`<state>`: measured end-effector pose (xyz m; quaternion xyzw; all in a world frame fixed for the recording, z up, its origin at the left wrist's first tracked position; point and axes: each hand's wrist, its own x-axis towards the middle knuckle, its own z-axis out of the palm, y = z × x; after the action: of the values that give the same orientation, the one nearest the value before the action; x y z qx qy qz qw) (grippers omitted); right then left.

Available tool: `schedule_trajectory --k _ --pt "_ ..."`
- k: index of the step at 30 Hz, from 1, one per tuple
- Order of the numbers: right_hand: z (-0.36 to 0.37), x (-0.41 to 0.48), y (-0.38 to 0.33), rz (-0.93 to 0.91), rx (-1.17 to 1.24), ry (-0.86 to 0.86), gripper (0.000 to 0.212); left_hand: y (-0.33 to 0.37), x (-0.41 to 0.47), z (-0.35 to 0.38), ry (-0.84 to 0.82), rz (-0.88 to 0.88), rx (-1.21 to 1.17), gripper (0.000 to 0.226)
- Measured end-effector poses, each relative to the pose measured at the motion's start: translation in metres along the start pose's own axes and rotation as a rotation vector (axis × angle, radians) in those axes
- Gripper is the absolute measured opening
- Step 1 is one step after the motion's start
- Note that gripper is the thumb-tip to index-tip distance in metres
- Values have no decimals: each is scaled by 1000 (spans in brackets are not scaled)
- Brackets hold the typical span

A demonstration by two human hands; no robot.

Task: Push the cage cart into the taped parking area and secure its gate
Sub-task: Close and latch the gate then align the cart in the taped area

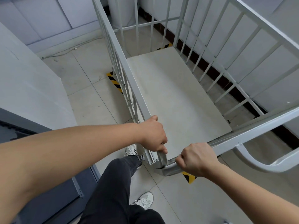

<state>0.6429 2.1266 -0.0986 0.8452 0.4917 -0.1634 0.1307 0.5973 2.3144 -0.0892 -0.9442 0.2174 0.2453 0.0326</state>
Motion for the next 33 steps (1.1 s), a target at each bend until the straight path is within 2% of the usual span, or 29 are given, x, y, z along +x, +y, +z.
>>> schedule_trajectory --k 18,24,27,30,33 --pt "4 2 1 2 18 13 47 -5 5 2 -24 46 25 48" --pt "7 3 1 -6 37 38 49 -13 14 -15 -236 58 -16 53" --pt "6 4 0 -5 30 65 51 -24 23 -23 -322 58 -34 67" --pt "6 4 1 3 36 96 52 -29 23 -16 -223 117 61 75" --pt "6 3 -1 38 22 31 47 -30 23 -7 -127 148 62 74"
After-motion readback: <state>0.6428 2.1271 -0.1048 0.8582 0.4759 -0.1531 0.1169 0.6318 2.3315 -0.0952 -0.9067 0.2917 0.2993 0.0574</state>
